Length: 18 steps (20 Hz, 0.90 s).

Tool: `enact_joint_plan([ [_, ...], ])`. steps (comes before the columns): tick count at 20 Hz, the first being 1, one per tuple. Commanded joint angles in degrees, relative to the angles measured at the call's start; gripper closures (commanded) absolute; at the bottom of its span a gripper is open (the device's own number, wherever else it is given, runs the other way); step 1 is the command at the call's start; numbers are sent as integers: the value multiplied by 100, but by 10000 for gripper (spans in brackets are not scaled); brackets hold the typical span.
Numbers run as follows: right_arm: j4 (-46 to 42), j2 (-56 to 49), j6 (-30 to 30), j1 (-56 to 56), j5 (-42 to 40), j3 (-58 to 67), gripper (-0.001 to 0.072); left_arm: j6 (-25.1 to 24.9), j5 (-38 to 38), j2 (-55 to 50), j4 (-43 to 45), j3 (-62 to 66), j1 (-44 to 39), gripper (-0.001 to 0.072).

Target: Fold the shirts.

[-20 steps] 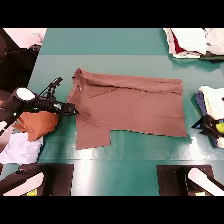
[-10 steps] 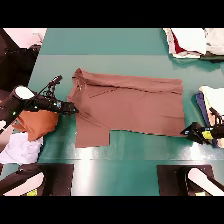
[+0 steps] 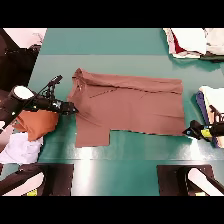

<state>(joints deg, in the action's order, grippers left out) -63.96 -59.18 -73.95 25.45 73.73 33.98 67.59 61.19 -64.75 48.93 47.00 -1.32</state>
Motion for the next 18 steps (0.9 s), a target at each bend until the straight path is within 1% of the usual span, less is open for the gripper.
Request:
enact_joint_plan([
  [1,297,516,7,-11,170,627,692,146,-7,382,-4,393,70,685],
  [3,861,813,-35,-13,160,1462,692,238,0,743,-4,1147,223,685],
  [6,1755,988,-85,-15,-31,3075,692,295,90,1097,-2,2918,387,684],
  [7,1869,977,-101,-17,-35,3681,692,295,111,1147,0,3576,387,684],
  [11,1875,822,-177,33,-15,6253,692,297,238,1147,0,6478,387,684],
  [13,1871,684,-348,133,39,7390,692,328,214,1147,-7,7552,387,684],
  [15,1867,525,-413,337,225,8391,692,542,48,1226,-85,8225,385,684],
  [16,1871,472,-476,472,275,8791,692,584,-144,1351,-144,8295,387,684],
  [18,1873,546,-509,793,306,9103,692,601,-286,1613,-313,8286,387,684],
])
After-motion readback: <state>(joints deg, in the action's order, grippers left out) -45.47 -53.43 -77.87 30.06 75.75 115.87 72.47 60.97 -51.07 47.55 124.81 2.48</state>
